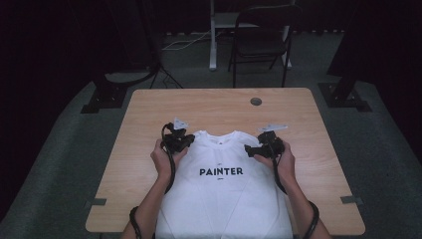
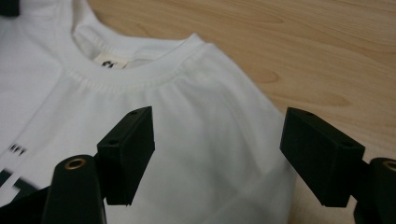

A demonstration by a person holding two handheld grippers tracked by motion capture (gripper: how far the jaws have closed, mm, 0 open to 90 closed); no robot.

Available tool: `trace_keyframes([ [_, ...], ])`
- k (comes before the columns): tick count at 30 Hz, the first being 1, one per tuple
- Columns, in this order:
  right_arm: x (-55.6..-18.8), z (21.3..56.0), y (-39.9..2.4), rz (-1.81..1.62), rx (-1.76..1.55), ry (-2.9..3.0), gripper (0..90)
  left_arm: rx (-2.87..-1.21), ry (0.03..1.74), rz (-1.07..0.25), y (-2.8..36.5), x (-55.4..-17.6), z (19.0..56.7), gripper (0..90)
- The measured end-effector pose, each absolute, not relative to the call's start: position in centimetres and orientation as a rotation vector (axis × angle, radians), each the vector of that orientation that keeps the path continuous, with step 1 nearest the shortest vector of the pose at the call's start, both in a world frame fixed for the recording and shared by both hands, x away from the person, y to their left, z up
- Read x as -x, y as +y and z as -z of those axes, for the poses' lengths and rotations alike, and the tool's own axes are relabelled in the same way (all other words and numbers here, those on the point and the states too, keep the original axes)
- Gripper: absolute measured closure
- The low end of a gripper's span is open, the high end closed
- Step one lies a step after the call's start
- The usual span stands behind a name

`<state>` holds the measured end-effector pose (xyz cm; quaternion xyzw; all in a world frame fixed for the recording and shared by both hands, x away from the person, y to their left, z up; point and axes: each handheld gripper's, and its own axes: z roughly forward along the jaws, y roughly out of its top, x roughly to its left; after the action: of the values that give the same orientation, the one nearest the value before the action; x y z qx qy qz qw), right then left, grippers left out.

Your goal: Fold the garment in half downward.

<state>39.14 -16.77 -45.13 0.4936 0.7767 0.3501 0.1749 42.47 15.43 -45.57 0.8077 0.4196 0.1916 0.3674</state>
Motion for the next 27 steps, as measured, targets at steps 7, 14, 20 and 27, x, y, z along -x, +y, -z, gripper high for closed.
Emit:
trace_keyframes([
  [7, -42.1, 45.4, -17.0, -0.947, -1.467, 2.21, 25.4, -2.084, 1.089, -0.49, 15.3, -42.6, 45.8, 87.1],
  [14, -43.5, 46.6, -16.3, -0.885, -1.521, 2.219, 25.0, -2.085, 1.094, -0.486, 15.3, -42.6, 45.7, 87.1],
  [20, -44.1, 46.8, -15.2, -0.848, -1.502, 2.231, 24.4, -2.094, 1.098, -0.483, 15.2, -42.7, 45.8, 87.1],
  [27, -44.5, 46.7, -14.7, -0.789, -1.468, 2.254, 24.4, -2.103, 1.099, -0.485, 15.1, -42.8, 45.8, 87.1],
])
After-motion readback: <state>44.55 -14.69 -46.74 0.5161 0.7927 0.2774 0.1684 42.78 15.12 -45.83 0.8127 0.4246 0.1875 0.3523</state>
